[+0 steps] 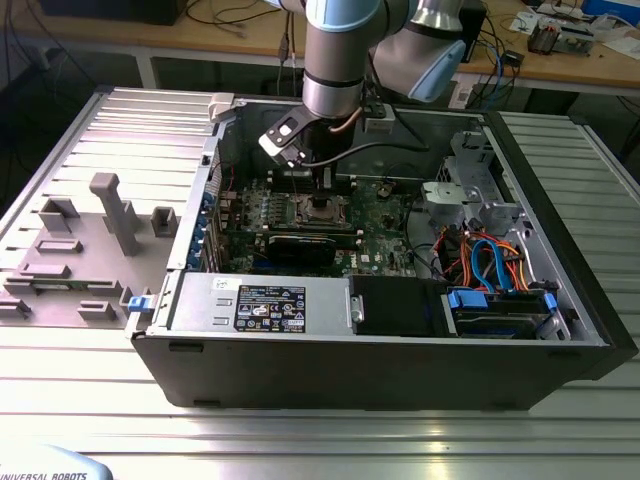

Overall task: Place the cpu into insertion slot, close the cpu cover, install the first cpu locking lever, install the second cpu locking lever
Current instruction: 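Close the cpu cover, then install the first cpu locking lever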

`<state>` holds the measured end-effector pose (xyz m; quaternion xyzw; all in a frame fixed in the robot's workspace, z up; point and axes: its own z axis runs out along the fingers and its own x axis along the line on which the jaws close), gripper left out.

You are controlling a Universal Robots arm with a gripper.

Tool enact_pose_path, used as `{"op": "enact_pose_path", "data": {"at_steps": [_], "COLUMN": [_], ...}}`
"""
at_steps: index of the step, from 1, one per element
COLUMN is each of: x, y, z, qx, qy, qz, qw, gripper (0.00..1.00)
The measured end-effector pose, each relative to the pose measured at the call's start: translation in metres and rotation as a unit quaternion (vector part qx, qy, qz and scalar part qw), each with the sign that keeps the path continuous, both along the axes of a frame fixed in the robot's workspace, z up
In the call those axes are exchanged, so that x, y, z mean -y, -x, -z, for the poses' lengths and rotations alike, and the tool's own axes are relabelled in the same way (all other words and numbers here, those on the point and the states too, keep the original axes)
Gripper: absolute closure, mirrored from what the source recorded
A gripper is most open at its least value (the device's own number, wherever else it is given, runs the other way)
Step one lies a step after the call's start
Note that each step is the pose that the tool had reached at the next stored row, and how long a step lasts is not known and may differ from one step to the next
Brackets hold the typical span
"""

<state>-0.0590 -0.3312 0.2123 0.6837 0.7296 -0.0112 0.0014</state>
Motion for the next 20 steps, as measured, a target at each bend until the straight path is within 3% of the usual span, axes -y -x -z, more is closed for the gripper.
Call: {"op": "enact_pose_path", "data": {"at_steps": [4, 15, 20], "x": [-0.0001, -0.0001, -0.0001], "y": [-0.0046, -0.005, -0.0049], "z": [0.0, -0.0012, -0.0181], "qx": [0.0, 0.0, 0.0], "qy": [0.0, 0.0, 0.0], "qz": [0.0, 0.0, 0.0], "qw": [1.0, 1.0, 1.0], "gripper": [0.89, 0.89, 0.89]}}
